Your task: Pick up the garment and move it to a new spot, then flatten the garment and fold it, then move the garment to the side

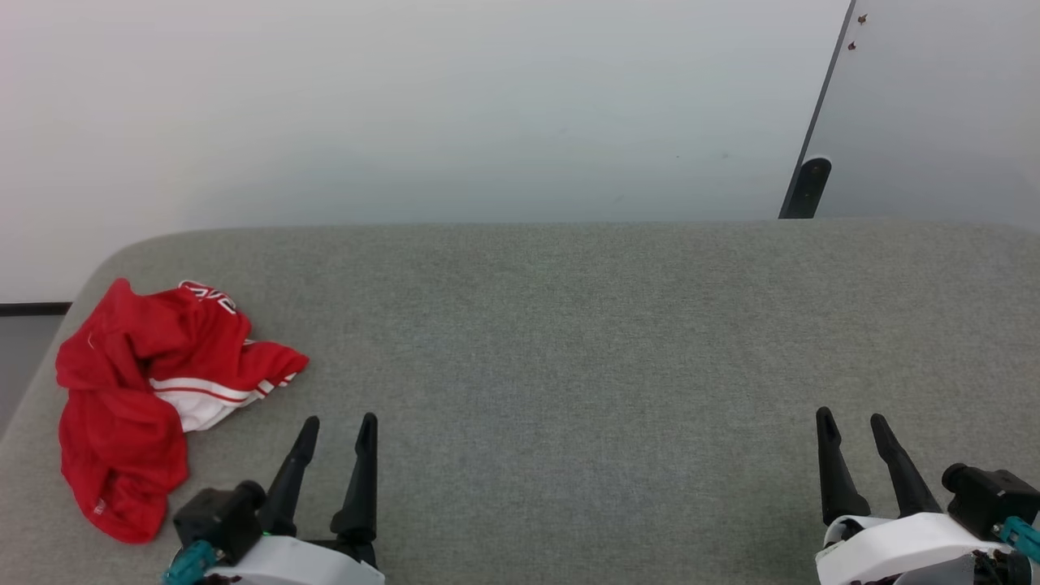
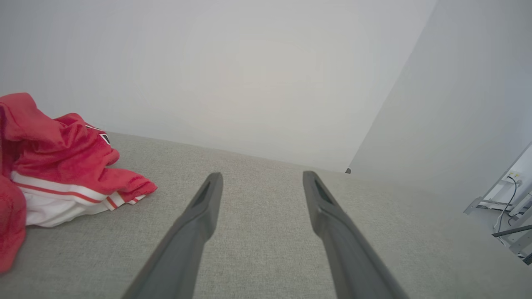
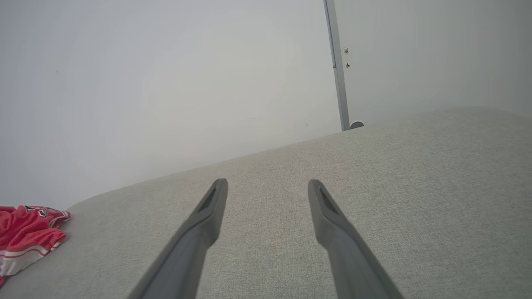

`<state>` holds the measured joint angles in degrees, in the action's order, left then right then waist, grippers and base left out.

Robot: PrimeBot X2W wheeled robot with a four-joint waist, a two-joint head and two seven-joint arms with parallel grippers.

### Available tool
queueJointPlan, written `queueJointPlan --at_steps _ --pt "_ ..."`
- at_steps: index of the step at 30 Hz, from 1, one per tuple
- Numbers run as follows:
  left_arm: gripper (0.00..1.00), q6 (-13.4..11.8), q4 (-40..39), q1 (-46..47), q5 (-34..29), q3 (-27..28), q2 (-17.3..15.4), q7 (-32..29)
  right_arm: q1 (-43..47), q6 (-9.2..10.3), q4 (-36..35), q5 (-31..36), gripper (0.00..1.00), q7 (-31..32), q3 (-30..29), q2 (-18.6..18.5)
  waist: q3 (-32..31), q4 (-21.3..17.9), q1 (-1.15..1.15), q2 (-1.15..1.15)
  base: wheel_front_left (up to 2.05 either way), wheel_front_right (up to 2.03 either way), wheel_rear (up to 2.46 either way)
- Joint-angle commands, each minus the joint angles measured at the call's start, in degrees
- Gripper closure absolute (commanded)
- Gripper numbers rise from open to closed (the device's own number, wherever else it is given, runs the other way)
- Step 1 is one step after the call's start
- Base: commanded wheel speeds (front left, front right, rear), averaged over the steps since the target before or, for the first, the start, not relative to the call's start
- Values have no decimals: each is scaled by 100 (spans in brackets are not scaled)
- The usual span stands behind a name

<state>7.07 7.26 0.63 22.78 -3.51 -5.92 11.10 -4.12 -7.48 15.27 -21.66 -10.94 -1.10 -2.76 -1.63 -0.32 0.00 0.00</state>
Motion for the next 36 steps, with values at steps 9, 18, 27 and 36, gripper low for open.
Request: queueJointPlan --at_steps 9,18,27,36 --pt "0 43 -25 20 -481 -23 -51 134 -120 -2 11 581 0 -154 20 -14 -19 -11 0 0 0 0 0" --pt "0 47 17 49 -728 -49 -40 233 -104 -2 20 1027 0 -255 28 -15 -47 52 0 0 0 0 0" --pt "0 49 308 233 -831 -3 -101 327 4 -2 35 1386 0 -348 134 -15 -170 626 0 0 0 0 0" --pt "0 -53 604 356 -1172 352 -233 416 -53 -1 179 1605 0 -435 509 -11 -344 1593 0 0 0 0 0"
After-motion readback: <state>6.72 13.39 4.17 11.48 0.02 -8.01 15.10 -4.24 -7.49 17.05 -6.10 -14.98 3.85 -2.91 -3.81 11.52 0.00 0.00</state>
